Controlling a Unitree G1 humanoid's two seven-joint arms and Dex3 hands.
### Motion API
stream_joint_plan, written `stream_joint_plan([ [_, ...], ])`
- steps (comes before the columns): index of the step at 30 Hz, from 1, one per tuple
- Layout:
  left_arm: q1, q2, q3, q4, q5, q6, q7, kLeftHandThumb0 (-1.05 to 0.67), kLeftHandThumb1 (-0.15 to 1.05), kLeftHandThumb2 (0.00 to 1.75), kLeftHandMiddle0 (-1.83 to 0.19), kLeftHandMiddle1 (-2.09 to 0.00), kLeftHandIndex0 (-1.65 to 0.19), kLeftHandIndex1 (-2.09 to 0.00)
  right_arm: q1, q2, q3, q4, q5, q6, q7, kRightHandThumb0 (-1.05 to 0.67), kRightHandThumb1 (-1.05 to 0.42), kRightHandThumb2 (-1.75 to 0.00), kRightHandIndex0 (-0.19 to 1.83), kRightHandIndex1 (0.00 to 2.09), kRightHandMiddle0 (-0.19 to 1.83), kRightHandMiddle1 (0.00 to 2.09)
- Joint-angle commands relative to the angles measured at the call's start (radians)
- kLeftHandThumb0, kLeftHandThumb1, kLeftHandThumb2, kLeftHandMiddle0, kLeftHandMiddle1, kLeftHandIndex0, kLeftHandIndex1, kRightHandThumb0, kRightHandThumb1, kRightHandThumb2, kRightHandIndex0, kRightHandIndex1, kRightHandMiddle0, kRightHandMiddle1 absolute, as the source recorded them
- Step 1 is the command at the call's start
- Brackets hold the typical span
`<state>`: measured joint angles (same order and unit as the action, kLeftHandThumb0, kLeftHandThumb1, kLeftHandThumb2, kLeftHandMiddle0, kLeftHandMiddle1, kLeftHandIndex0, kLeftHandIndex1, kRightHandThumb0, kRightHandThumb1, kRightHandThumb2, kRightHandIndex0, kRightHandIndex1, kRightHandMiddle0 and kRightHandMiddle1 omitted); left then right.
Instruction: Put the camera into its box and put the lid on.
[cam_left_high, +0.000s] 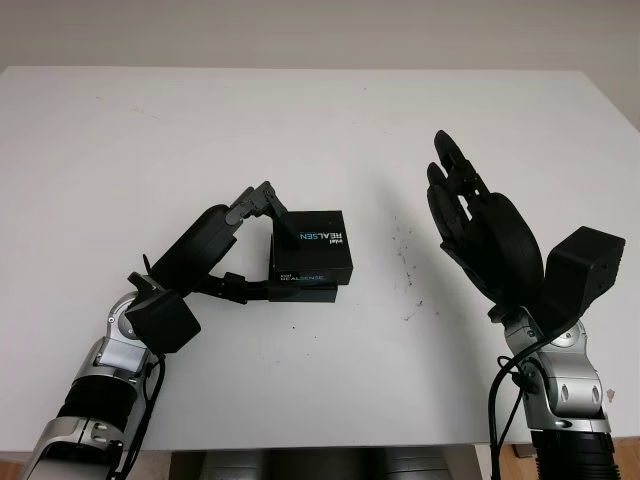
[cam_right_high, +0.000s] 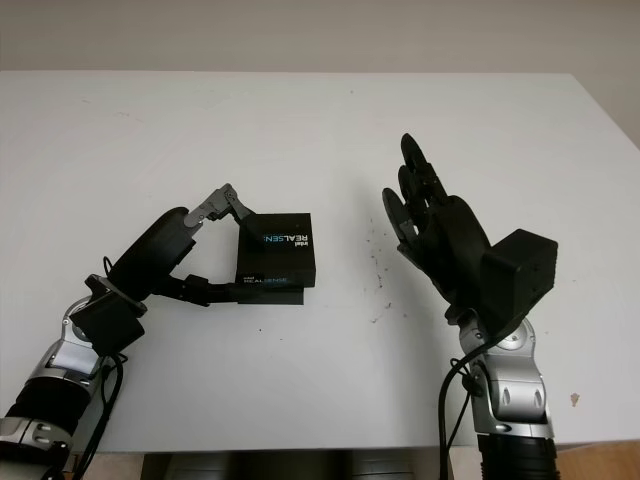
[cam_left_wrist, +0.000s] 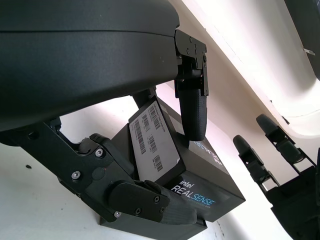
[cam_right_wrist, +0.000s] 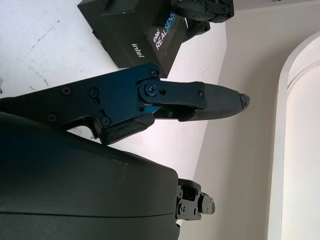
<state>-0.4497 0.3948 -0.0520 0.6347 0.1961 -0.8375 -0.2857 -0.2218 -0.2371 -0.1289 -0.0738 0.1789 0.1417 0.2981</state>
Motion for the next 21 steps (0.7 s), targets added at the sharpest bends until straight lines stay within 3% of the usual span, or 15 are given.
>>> stream_joint_plan([
  [1, 0.007, 0.015, -0.005, -0.002, 0.004, -0.009, 0.006, -0.22, 0.92, 0.71, -0.34, -1.89, -0.32, -1.82, -0.011, -0.012, -0.007, 0.004, 0.004, -0.005, 0.001, -0.77, -1.05, -0.44, -0.15, 0.04, -0.14, 0.04],
  [21, 0.033, 0.026, -0.008, -0.049, -0.005, 0.022, -0.001, -0.23, 0.91, 0.71, -0.32, -1.90, -0.33, -1.84, -0.019, -0.026, -0.010, 0.021, 0.003, -0.014, 0.014, -0.75, -1.05, -0.45, -0.14, 0.05, -0.14, 0.05],
])
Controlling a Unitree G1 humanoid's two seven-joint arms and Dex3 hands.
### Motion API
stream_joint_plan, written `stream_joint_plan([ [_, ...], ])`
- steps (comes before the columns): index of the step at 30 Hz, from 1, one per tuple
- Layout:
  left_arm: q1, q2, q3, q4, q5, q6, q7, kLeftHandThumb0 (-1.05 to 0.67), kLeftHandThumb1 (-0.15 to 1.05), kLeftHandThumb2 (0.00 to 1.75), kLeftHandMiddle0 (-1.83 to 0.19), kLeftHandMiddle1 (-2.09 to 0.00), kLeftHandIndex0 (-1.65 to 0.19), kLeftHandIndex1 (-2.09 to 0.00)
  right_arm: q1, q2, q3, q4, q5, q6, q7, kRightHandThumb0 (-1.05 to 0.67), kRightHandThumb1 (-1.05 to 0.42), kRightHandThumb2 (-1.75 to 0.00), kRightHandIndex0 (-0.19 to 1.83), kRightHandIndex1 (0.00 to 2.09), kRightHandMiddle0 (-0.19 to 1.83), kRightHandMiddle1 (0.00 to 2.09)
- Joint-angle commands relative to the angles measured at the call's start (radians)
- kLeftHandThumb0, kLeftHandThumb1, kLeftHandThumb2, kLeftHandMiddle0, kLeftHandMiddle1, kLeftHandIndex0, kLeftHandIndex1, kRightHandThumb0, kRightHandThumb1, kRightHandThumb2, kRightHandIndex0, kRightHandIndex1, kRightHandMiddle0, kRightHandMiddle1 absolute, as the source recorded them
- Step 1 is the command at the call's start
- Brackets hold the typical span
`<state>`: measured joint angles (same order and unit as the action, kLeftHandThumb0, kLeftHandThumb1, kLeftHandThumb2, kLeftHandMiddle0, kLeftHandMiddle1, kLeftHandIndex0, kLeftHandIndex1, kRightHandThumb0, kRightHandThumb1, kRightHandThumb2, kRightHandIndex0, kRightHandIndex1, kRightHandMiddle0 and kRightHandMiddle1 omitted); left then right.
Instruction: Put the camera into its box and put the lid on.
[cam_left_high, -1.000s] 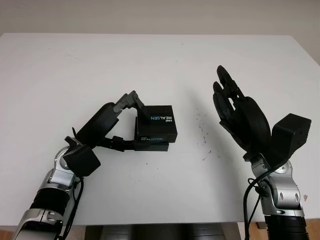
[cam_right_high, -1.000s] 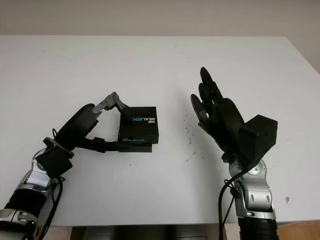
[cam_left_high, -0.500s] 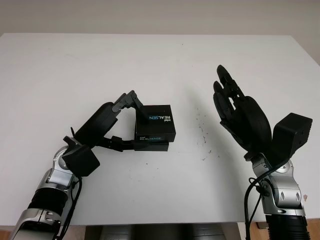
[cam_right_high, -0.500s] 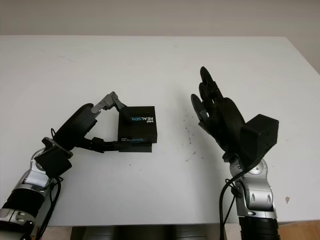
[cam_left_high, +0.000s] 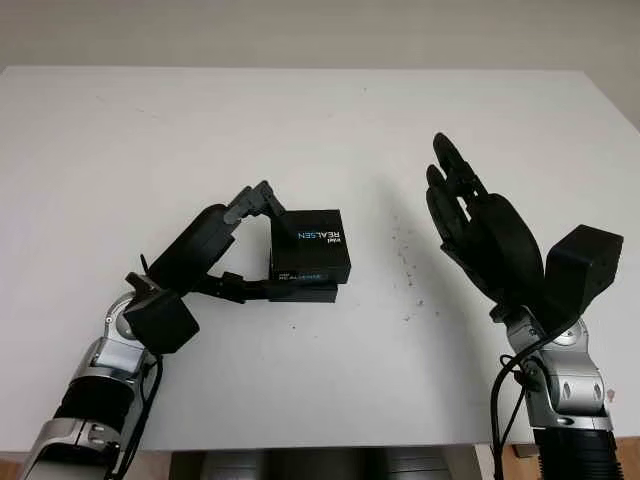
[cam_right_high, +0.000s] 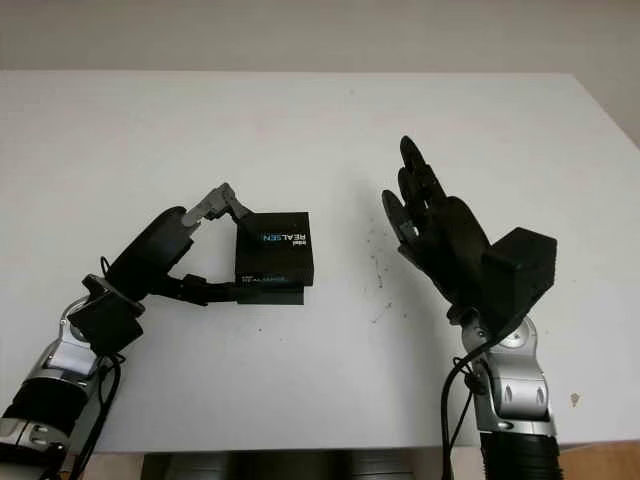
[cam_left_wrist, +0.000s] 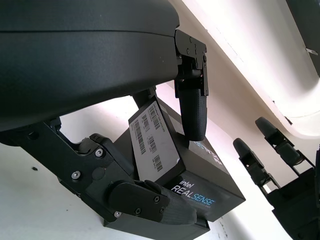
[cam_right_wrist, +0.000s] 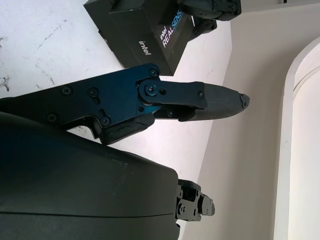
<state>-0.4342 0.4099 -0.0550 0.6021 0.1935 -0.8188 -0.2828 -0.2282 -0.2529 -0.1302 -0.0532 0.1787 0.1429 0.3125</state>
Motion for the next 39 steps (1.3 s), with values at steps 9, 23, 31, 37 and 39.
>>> stream_joint_plan([
  [9, 0.048, 0.013, -0.009, -0.078, -0.030, 0.040, -0.035, -0.24, 0.94, 0.67, -0.33, -1.91, -0.32, -1.86, -0.022, -0.013, -0.007, 0.010, 0.009, -0.012, 0.004, -0.75, -1.05, -0.45, -0.15, 0.05, -0.14, 0.05],
  [23, 0.061, 0.008, -0.007, -0.079, -0.023, 0.028, -0.019, -0.22, 0.91, 0.74, -0.34, -2.09, -0.33, -1.89, -0.033, -0.012, -0.005, 0.022, 0.001, -0.007, -0.009, -0.77, -1.05, -0.43, -0.14, 0.05, -0.14, 0.05],
  [31, 0.064, 0.014, -0.009, -0.075, -0.003, 0.037, 0.002, -0.24, 0.90, 0.77, -0.32, -2.07, -0.32, -1.89, -0.034, -0.016, -0.006, 0.020, 0.000, -0.010, -0.008, -0.76, -1.05, -0.43, -0.14, 0.06, -0.14, 0.06],
  [37, 0.064, 0.013, -0.009, -0.071, 0.001, 0.035, 0.008, -0.24, 0.90, 0.76, -0.32, -2.07, -0.32, -1.90, -0.036, -0.017, -0.004, 0.026, -0.004, -0.025, -0.006, -0.76, -1.05, -0.44, -0.13, 0.06, -0.13, 0.06],
  [39, 0.064, 0.014, -0.010, -0.072, 0.006, 0.033, 0.012, -0.24, 0.90, 0.76, -0.32, -2.09, -0.32, -1.90, -0.037, -0.017, -0.004, 0.025, -0.003, -0.022, -0.007, -0.76, -1.05, -0.44, -0.14, 0.06, -0.13, 0.06],
])
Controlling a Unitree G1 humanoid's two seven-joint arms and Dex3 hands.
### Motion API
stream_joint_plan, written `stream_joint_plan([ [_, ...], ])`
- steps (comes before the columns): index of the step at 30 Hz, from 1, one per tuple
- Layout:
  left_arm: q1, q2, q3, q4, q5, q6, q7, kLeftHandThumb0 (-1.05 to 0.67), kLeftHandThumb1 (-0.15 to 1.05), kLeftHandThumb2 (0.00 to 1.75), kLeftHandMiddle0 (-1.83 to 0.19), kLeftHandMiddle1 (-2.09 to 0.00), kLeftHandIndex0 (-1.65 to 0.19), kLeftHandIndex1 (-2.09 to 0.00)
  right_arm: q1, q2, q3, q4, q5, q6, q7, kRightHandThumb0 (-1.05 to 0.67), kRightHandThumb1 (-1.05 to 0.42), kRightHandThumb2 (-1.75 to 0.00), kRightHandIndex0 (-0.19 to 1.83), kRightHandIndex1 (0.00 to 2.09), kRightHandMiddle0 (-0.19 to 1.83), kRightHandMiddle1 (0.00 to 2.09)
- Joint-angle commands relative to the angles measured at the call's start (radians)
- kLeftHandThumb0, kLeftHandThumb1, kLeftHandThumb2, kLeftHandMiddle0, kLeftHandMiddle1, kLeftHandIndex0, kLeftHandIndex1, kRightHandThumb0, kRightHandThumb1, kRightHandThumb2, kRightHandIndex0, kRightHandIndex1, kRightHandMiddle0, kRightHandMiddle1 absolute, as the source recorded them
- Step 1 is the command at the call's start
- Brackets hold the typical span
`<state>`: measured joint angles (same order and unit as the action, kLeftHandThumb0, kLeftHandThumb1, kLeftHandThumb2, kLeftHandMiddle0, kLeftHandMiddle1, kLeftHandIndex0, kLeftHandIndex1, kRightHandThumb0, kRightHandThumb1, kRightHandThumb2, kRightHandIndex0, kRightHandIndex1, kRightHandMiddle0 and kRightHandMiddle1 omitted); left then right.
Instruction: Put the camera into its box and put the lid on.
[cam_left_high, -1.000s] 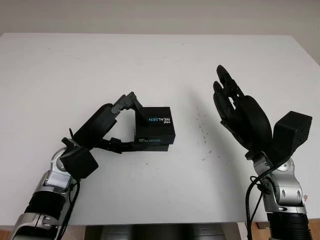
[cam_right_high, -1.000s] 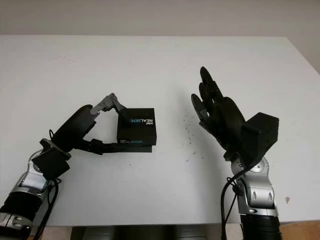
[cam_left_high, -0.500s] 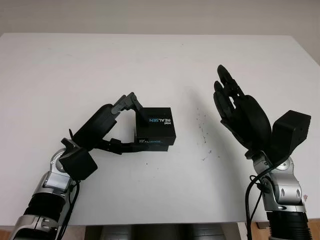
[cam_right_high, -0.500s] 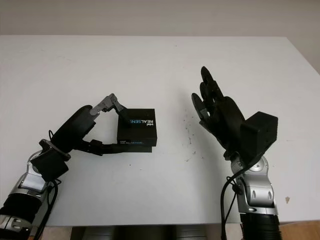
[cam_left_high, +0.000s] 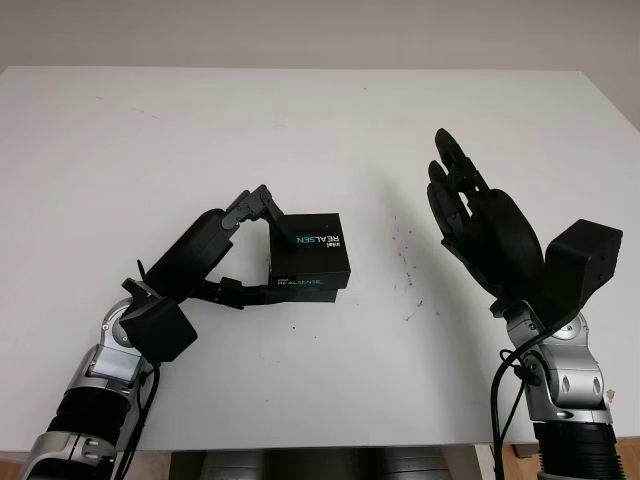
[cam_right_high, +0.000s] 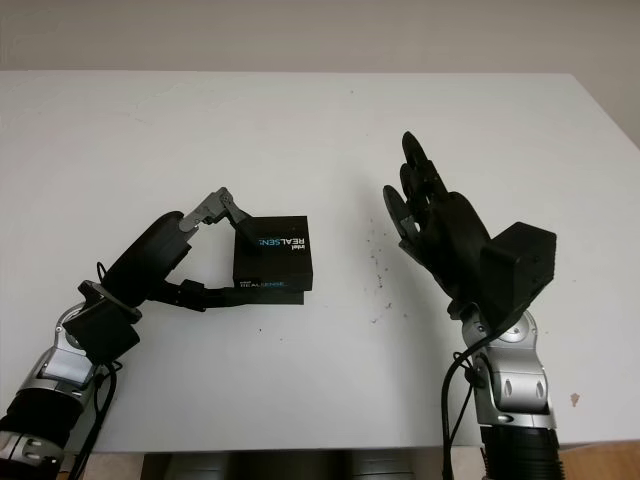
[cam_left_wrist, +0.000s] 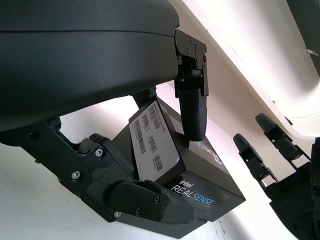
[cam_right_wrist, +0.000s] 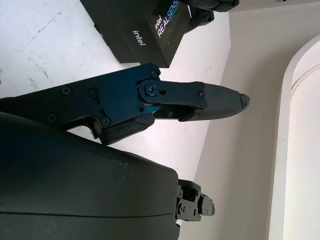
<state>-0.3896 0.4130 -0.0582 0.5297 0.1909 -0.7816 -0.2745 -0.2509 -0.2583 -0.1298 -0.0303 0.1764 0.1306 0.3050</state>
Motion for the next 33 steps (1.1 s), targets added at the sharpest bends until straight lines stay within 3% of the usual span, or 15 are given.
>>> stream_joint_plan([
  [1, 0.020, 0.011, -0.007, 0.000, 0.011, -0.005, 0.005, -0.24, 0.90, 0.76, -0.32, -2.09, -0.32, -1.91, -0.014, -0.011, -0.005, 0.003, -0.001, -0.010, 0.000, -0.75, -1.05, -0.44, -0.13, 0.06, -0.13, 0.06],
  [15, 0.029, -0.009, -0.014, -0.041, -0.063, -0.041, -0.041, -0.23, 0.92, 0.70, -0.35, -2.09, -0.31, -1.92, -0.015, -0.013, -0.001, 0.002, -0.003, -0.003, 0.003, -0.74, -1.05, -0.45, -0.14, 0.05, -0.14, 0.05],
  [33, 0.023, 0.003, -0.008, -0.007, 0.006, -0.037, 0.012, -0.24, 0.91, 0.75, -0.39, -2.09, -0.31, -1.94, -0.010, -0.017, -0.004, -0.003, 0.004, 0.001, 0.010, -0.75, -1.05, -0.44, -0.14, 0.05, -0.15, 0.05],
])
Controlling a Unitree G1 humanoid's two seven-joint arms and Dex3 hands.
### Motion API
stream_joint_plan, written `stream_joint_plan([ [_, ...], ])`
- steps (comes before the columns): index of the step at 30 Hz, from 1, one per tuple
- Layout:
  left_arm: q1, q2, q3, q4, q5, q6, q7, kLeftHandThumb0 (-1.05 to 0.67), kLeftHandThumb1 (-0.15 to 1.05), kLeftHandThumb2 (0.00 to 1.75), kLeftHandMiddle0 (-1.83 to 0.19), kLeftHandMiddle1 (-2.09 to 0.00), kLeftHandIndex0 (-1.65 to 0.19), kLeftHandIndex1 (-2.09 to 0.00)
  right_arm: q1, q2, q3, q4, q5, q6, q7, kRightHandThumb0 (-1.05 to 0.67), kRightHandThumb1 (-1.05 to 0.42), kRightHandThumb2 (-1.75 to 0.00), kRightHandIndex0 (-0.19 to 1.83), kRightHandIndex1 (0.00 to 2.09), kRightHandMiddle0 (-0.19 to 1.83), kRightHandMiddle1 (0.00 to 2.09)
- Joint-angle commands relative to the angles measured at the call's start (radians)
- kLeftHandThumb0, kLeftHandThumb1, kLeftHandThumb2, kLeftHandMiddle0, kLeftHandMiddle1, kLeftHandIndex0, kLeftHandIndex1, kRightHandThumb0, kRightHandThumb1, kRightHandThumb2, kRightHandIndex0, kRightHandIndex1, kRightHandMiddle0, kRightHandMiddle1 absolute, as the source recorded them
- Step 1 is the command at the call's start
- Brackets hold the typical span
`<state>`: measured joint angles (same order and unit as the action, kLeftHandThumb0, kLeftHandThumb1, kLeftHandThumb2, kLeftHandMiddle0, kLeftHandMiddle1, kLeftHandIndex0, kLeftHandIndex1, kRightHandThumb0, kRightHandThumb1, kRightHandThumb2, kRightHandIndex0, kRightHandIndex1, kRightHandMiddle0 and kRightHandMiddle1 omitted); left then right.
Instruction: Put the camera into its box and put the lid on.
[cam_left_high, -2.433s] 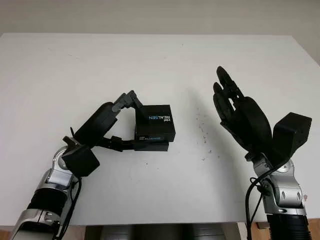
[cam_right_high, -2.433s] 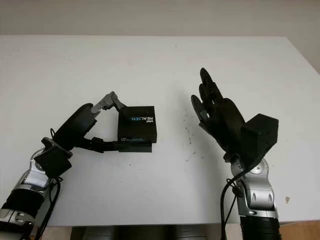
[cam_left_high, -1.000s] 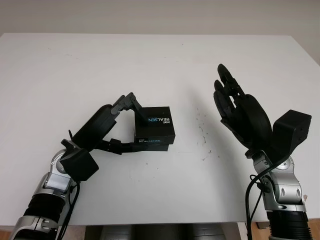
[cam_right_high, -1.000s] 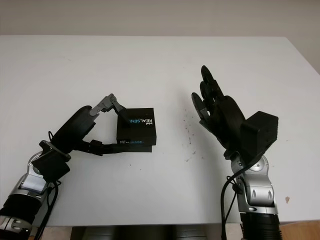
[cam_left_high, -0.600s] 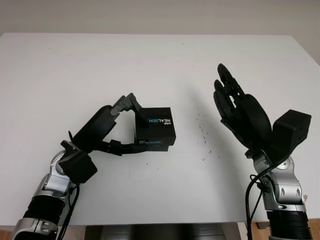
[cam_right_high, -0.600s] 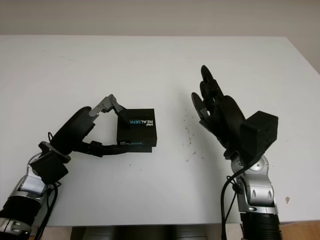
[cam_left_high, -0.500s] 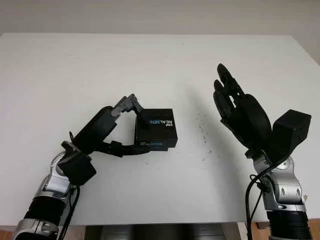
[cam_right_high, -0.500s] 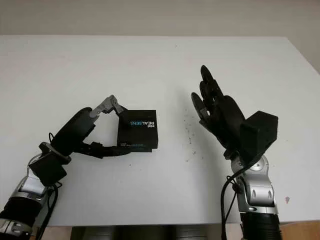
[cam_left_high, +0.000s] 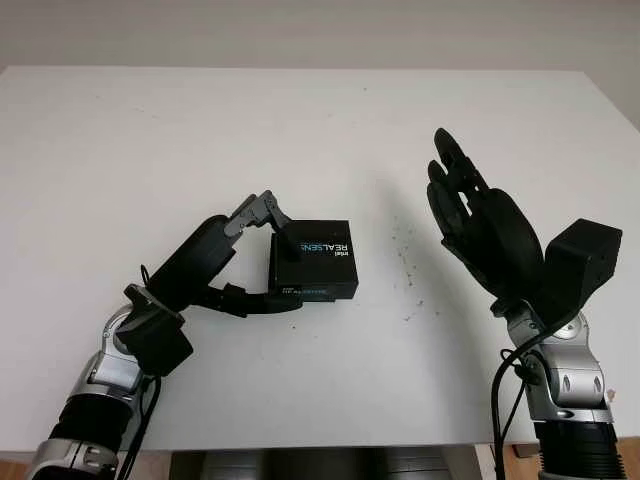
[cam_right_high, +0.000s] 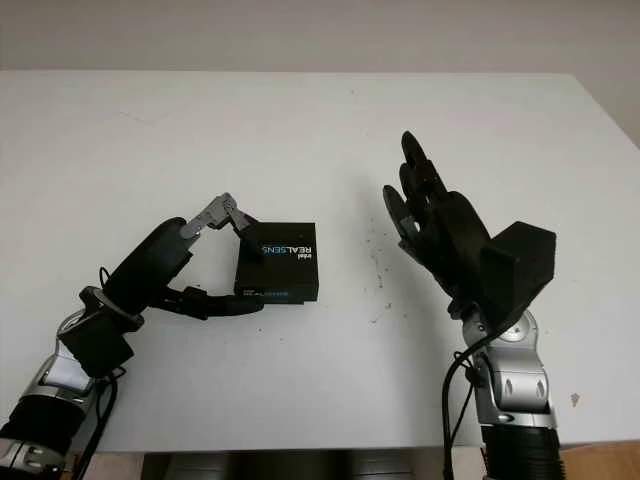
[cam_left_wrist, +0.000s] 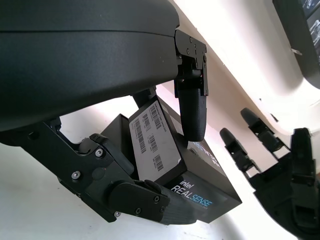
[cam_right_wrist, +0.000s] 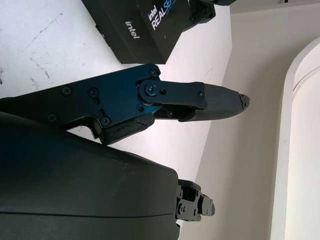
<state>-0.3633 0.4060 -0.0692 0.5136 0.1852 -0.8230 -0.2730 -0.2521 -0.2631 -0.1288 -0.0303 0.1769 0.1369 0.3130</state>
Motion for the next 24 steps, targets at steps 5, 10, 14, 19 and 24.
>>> stream_joint_plan([
  [5, -0.013, 0.021, -0.001, 0.034, 0.054, -0.001, 0.049, -0.25, 0.91, 0.74, -0.34, -2.09, -0.32, -1.93, -0.007, -0.014, -0.007, -0.005, 0.004, -0.003, 0.005, -0.76, -1.05, -0.44, -0.14, 0.05, -0.15, 0.05],
  [10, -0.026, 0.035, -0.007, 0.058, 0.099, -0.008, 0.083, -0.27, 0.92, 0.73, -0.33, -2.07, -0.33, -1.91, -0.004, -0.011, -0.009, -0.009, 0.008, -0.003, 0.005, -0.77, -1.05, -0.43, -0.14, 0.06, -0.14, 0.06],
  [14, -0.039, 0.042, -0.010, 0.083, 0.114, -0.023, 0.096, -0.27, 0.91, 0.74, -0.35, -2.09, -0.34, -1.91, -0.003, -0.013, -0.007, -0.008, 0.007, -0.008, 0.009, -0.76, -1.05, -0.44, -0.14, 0.05, -0.14, 0.06],
  [19, -0.054, 0.054, -0.013, 0.109, 0.133, -0.030, 0.107, -0.28, 0.90, 0.75, -0.36, -2.09, -0.35, -1.92, -0.002, -0.015, -0.006, -0.011, 0.004, -0.005, 0.012, -0.76, -1.05, -0.45, -0.14, 0.05, -0.14, 0.06],
  [24, -0.070, 0.064, -0.017, 0.138, 0.141, -0.042, 0.112, -0.29, 0.91, 0.74, -0.37, -2.09, -0.36, -1.91, 0.000, -0.014, -0.006, -0.014, 0.005, 0.000, 0.011, -0.76, -1.05, -0.45, -0.14, 0.06, -0.13, 0.06],
])
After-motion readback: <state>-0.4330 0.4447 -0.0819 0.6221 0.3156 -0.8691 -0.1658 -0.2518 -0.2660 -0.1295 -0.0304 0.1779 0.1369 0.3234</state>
